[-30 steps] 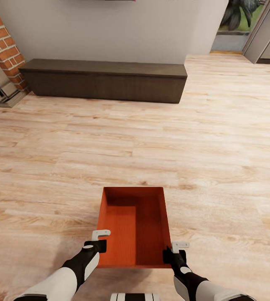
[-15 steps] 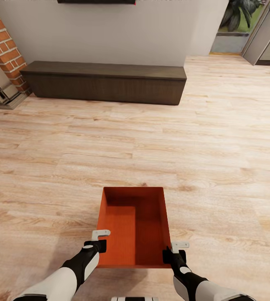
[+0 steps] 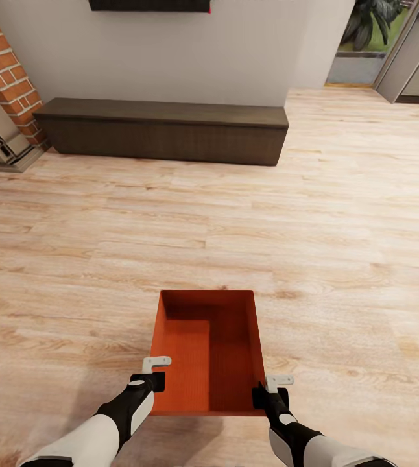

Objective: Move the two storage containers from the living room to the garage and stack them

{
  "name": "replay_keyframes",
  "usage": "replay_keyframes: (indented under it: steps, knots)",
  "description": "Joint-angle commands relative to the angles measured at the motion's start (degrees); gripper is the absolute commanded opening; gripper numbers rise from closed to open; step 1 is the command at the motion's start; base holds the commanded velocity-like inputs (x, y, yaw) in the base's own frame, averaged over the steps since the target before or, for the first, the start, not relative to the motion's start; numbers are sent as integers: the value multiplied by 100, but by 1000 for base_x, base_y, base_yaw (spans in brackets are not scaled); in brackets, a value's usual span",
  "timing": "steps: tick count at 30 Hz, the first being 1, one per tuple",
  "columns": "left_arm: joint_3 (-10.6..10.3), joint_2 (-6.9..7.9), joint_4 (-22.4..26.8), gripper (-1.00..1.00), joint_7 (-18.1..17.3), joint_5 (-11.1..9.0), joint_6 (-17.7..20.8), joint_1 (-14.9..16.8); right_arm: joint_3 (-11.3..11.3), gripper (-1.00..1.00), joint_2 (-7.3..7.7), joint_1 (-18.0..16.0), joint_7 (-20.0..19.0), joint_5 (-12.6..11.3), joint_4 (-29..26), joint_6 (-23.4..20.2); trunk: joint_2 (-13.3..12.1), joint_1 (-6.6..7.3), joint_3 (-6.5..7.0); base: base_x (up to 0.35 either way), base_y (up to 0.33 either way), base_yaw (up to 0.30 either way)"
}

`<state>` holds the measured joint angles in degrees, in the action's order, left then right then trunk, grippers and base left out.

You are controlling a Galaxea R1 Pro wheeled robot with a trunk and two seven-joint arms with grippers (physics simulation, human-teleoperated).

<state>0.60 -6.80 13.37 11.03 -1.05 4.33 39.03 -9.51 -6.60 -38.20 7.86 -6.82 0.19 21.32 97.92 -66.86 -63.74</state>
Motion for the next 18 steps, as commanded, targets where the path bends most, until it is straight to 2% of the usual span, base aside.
replay_keyframes:
  steps: [1, 18]
  knots:
    - [89, 2, 20, -100, 73, 88, 41, -1, 152, -100, 0, -4, 68, -206, 7, 48, -40, 23, 16, 0, 0, 0]
    - [89, -2, 38, -100, 67, 88, 41, -1, 152, -100, 0, -4, 50, -205, 7, 57, -722, 396, 321, 0, 0, 0]
